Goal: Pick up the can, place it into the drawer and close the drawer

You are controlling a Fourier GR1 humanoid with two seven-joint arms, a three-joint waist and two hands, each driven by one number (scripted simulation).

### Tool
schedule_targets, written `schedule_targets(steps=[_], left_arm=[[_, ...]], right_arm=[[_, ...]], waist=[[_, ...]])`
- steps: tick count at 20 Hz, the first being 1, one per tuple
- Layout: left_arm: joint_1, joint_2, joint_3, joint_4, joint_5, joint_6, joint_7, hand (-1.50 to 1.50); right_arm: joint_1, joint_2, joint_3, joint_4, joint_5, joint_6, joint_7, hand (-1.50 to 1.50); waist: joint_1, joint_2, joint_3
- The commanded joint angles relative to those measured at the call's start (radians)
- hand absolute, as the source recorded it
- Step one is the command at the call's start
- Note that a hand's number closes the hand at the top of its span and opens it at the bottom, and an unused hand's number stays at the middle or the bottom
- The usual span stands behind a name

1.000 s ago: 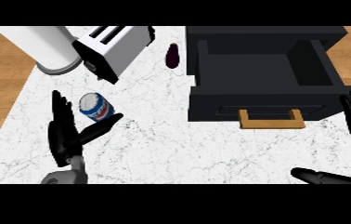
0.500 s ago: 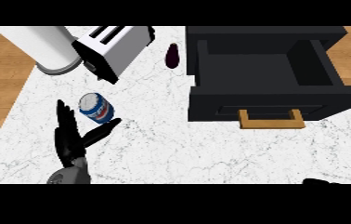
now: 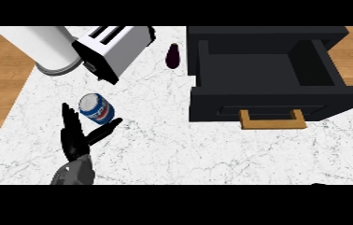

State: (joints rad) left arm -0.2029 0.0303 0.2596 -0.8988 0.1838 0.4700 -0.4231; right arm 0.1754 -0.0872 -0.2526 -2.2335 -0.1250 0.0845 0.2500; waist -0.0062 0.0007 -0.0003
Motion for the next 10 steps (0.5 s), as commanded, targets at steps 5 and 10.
schedule_targets(steps=[5, 10], left_arm=[[-0.098, 0.023, 0.069, 0.263, 0.06, -0.044, -0.168, -1.5], [-0.256, 0.109, 0.129, 0.494, 0.083, -0.118, -0.259, -1.5]], right_arm=[[0.0, -0.002, -0.048, -0.006, -0.022, 0.027, 0.009, -1.5], [-0.015, 0.015, -0.005, -0.007, 0.015, 0.021, 0.016, -1.5]], waist=[[-0.001, 0.0, 0.0], [-0.009, 0.003, -0.001]])
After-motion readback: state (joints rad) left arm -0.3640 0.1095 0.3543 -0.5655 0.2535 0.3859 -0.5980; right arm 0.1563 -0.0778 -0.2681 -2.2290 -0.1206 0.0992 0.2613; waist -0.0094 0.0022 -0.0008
